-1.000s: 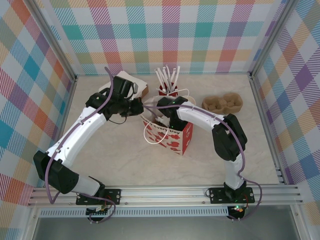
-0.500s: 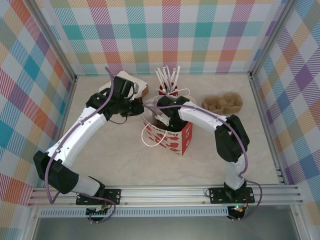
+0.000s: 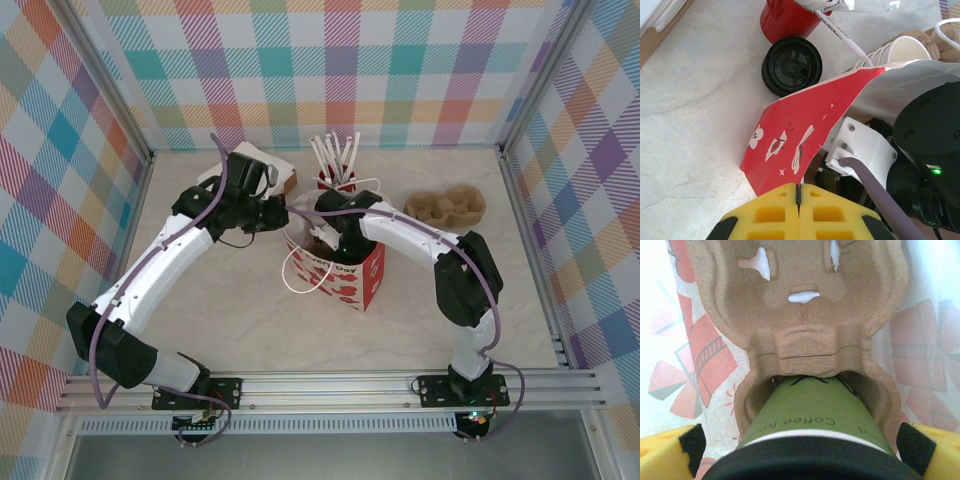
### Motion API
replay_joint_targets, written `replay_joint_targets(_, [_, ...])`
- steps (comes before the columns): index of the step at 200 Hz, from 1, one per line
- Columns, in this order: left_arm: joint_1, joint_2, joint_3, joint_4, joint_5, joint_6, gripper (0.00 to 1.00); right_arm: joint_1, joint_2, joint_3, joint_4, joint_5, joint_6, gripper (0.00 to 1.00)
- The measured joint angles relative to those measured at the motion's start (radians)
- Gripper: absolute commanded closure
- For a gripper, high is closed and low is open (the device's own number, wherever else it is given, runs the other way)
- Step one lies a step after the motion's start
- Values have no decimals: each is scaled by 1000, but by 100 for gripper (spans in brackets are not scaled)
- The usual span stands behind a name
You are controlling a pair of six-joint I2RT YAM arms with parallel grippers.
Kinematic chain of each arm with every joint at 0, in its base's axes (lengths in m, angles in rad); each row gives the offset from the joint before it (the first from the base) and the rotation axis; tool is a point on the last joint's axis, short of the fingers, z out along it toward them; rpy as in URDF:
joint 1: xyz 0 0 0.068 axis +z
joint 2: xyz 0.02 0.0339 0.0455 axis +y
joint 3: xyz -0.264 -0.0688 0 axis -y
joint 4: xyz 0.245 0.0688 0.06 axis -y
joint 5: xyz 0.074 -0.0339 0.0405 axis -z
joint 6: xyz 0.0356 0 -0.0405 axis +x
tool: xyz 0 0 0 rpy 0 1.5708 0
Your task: Pack the takeout coffee
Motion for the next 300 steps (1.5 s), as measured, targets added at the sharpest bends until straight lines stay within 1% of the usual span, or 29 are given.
replay_joint_targets(105, [-1,0,0,0,-1,0,100,0,-41,29,-24,-21,18,0])
replay_joint_targets(196, [-6,0,0,3,-5,0,100,0,-65,112,-77,-27,19,0])
replay_joint_targets(300, [-6,0,-1,2,-9,0,100,0,-157,193,-155,-38,30,0])
